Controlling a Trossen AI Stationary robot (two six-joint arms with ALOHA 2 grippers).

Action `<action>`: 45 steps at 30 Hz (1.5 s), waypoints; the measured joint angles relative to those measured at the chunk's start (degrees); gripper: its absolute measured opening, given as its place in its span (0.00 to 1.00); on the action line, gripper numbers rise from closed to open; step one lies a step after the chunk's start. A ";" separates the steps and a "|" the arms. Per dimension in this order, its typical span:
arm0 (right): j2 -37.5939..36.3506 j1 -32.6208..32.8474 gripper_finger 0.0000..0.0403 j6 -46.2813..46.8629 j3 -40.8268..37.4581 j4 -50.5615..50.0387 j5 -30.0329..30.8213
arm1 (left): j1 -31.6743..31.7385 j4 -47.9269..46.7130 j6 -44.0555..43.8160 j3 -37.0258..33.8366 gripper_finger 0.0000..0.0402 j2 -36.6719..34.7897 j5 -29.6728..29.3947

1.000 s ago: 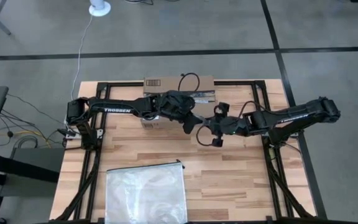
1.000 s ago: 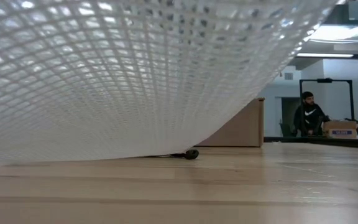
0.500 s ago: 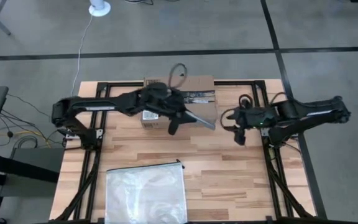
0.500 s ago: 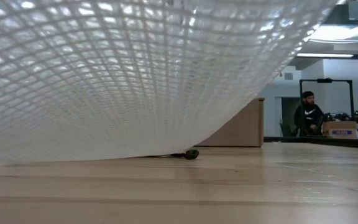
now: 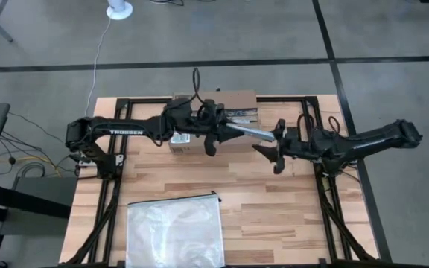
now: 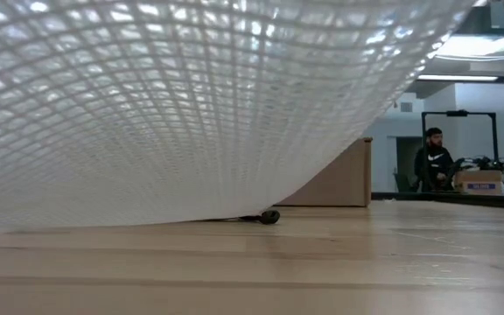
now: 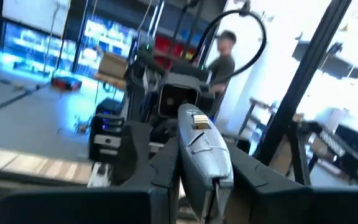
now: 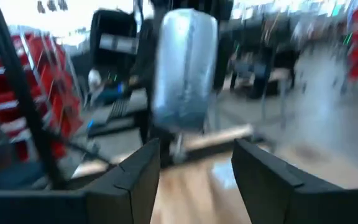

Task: Unpack boxes
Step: Open the box using the cutter

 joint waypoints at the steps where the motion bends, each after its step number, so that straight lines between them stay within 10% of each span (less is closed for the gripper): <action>1: 1.02 -0.37 0.43 -1.10 0.29 1.96 0.02 | -0.06 0.27 0.63 0.07 0.15 0.05 -1.37; 45: 8.83 -5.96 0.34 0.71 3.06 19.25 -7.01 | 0.68 1.23 6.43 0.03 0.15 0.25 0.34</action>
